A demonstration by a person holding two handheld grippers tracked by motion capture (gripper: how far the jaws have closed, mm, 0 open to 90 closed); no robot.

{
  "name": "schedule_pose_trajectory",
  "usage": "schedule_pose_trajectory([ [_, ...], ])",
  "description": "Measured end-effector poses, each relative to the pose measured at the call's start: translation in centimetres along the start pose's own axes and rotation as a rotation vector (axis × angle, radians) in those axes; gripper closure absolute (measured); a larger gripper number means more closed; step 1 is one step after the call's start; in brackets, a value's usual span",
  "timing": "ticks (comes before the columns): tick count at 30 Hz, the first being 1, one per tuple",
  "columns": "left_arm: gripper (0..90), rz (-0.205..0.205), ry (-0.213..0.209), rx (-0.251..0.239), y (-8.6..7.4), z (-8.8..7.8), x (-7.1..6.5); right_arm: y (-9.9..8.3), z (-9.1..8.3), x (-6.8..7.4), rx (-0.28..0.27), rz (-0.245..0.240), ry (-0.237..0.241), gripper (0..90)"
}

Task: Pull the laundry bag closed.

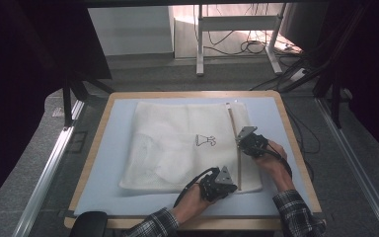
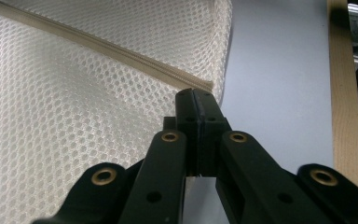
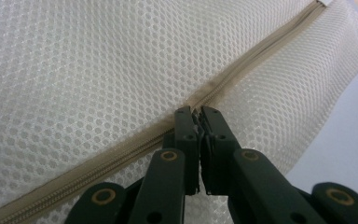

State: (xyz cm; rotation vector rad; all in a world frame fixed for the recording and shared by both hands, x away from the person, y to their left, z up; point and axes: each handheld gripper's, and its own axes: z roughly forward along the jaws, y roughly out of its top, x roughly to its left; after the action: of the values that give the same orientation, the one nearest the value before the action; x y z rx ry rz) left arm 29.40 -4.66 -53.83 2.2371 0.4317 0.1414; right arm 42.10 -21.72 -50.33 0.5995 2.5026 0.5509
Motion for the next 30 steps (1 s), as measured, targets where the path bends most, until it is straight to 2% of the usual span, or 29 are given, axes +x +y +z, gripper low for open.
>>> schedule_pose_trajectory([
  [30, 89.8, 0.001, 0.002, -0.001, 0.0, 0.0, 0.0, 1.6, 2.5, -2.6, 0.008, 0.028, -0.024, 85.2],
])
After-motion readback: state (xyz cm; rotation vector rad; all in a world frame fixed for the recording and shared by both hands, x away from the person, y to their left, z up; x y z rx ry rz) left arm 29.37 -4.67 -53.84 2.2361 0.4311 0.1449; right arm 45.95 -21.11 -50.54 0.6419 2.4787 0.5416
